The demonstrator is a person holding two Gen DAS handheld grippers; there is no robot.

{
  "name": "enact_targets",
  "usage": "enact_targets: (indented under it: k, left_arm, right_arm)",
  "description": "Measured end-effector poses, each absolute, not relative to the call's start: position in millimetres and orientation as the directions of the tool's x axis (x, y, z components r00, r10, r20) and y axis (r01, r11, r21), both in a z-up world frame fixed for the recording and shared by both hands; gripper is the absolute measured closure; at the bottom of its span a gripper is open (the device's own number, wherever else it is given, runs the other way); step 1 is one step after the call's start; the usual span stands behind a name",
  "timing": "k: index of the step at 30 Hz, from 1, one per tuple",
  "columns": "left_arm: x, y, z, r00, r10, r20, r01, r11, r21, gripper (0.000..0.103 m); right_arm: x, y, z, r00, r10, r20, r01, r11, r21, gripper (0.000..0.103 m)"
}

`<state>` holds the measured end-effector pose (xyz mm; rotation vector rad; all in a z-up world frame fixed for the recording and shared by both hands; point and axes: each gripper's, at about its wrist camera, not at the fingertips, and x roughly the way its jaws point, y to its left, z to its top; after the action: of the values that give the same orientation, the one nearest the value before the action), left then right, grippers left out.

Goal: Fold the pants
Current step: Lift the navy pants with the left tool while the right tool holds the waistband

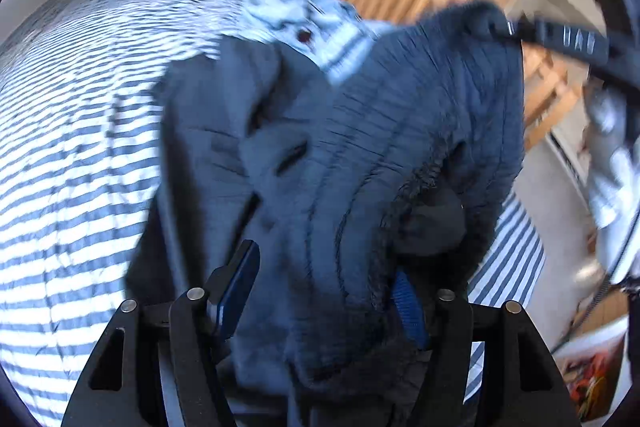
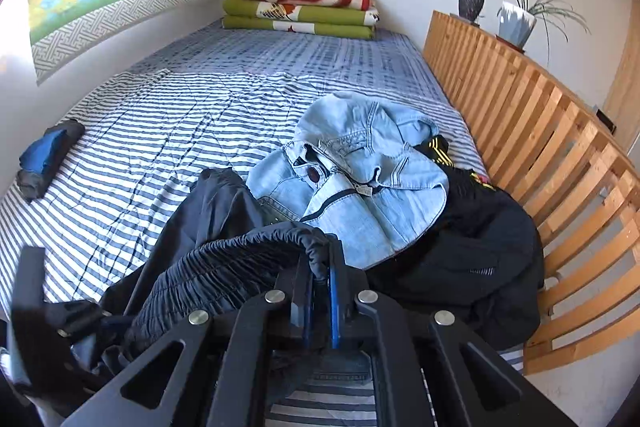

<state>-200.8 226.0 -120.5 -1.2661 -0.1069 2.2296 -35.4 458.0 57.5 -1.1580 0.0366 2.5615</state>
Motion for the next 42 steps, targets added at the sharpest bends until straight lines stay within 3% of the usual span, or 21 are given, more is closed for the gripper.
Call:
enact_targets:
  k: [6,17,19,21,24,27,36,42]
  left_arm:
    - [-186.9,194.6,-126.2,-0.393,0.483,-0.783,-0.429,-0.849,-0.308,0.026]
    - [-154.2,225.1,-126.8,-0.319,0.547,-0.774,-0.656,-0.717,-0.236,0.026]
    - [-154.1,240.6,-133.7,-0.275,0.546,-0.791,-0.674,-0.696,-0.247,0.039]
    - [-151.6,246.8,-138.5,-0.244,0.536,-0.808,-0.687,-0.683,-0.246,0.066]
    - [-139.0,238.3,-130.7,-0.238,0.56,-0.794,-0.709,-0.658,-0.252,0.084]
    - [-124.7,212.4,-111.1,-0.254,0.601,-0.758,-0.722,-0.639,-0.264,0.094]
    - [-81.7,83.2,-28.8,-0.476,0.536,-0.697,-0.646,-0.751,-0.137,0.095]
    - [-68.3,-27.0,-32.7,-0.579,0.364,-0.73,-0.457,-0.886,-0.08,0.095]
  right_arm:
    - [-28.6,461.5,60.6,-0.624,0.278,-0.731,-0.32,-0.944,-0.086,0.097]
    - [-26.8,458.7,65.9,-0.619,0.256,-0.742,-0.331,-0.942,-0.049,0.097]
    - [-28.7,454.8,68.2,-0.616,0.263,-0.743,-0.33,-0.942,-0.06,0.097]
    - [-30.1,451.1,71.7,-0.614,0.268,-0.742,-0.328,-0.942,-0.068,0.097]
    - [-32.9,442.2,79.6,-0.617,0.283,-0.735,-0.324,-0.942,-0.091,0.097]
    - [-39.8,427.8,91.7,-0.632,0.282,-0.722,-0.311,-0.945,-0.097,0.097]
    - [-110.2,316.9,128.2,-0.723,0.21,-0.658,-0.158,-0.978,-0.138,0.097]
    - [-194.1,204.4,115.7,-0.739,0.085,-0.669,-0.003,-0.993,-0.122,0.097]
